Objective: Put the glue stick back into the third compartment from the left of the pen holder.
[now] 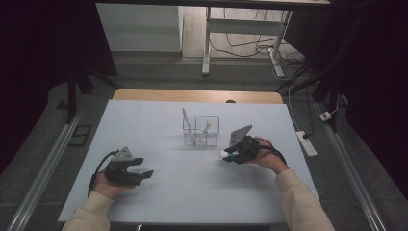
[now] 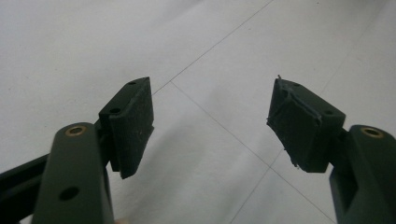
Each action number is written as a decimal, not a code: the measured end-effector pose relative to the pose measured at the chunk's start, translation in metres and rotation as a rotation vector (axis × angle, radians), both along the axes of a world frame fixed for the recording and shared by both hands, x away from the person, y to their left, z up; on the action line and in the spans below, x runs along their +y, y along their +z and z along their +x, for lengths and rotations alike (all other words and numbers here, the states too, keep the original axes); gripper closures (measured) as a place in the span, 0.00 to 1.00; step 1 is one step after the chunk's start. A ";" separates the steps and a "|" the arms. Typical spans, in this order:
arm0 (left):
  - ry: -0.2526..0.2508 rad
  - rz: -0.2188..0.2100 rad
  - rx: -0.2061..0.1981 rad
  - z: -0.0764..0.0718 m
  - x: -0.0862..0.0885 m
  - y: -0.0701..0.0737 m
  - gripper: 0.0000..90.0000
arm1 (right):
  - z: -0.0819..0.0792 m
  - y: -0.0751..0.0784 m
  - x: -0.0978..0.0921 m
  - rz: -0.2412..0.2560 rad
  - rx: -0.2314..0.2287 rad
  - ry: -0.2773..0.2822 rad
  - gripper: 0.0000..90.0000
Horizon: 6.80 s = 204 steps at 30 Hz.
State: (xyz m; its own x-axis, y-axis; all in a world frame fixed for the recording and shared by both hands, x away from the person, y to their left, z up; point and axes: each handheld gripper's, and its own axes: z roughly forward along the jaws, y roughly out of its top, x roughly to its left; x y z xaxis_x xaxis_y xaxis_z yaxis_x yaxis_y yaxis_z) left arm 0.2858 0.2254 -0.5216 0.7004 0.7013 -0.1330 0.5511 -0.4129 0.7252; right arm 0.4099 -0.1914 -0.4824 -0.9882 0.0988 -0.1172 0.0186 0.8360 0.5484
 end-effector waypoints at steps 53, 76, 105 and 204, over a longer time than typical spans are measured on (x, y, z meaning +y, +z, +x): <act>0.010 -0.006 0.000 -0.002 0.001 0.001 0.35 | 0.002 0.050 -0.029 0.472 -0.053 -0.396 0.72; 0.010 -0.007 0.001 -0.002 0.002 0.000 0.35 | 0.009 0.068 -0.006 0.577 -0.091 -0.485 0.72; 0.005 -0.006 0.000 -0.002 0.003 -0.001 0.35 | 0.035 0.073 0.024 0.687 -0.091 -0.527 0.72; 0.028 -0.007 0.004 -0.006 0.009 -0.002 0.34 | -0.056 0.012 -0.099 0.523 -0.015 -0.582 0.55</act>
State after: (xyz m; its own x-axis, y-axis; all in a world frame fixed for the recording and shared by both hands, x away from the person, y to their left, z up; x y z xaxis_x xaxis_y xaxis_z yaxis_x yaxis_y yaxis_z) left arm 0.2801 0.2343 -0.5238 0.6797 0.7198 -0.1407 0.5656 -0.3922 0.7255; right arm 0.3537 -0.2901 -0.4701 -0.7589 0.6469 0.0746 0.3644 0.3270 0.8719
